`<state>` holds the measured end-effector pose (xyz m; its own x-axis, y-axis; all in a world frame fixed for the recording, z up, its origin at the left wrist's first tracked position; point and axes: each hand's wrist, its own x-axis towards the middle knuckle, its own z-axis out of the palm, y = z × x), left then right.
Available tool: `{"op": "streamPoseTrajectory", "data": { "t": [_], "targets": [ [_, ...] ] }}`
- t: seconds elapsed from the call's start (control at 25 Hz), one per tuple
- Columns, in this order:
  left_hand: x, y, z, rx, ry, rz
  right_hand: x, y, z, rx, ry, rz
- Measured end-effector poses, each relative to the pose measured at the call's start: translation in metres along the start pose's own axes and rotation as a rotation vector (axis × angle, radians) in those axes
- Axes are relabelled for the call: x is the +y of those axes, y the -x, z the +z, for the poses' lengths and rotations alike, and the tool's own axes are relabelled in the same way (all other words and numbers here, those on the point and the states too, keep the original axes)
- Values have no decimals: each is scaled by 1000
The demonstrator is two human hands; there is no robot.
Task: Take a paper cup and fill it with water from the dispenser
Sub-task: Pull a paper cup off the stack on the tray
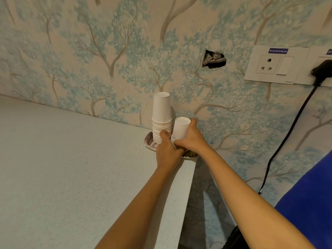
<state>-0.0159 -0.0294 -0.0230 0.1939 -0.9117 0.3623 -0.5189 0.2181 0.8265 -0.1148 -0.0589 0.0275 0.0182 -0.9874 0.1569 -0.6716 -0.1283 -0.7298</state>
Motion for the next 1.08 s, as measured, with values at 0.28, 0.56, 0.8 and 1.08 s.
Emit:
{"op": "streamPoseTrajectory", "data": {
  "t": [0.28,0.56,0.8,1.08],
  "targets": [
    [-1,0,-1,0,12,22,-2,-1,-3,-21,-49,20],
    [-3,-1,1,14,13,38,-2,-5,-6,-57,-123,61],
    [-3,0,0,27,14,61,0,-6,-11,-60,-181,29],
    [-5,1,4,60,25,69,-6,-8,-19,-6,-230,32]
  ]
}}
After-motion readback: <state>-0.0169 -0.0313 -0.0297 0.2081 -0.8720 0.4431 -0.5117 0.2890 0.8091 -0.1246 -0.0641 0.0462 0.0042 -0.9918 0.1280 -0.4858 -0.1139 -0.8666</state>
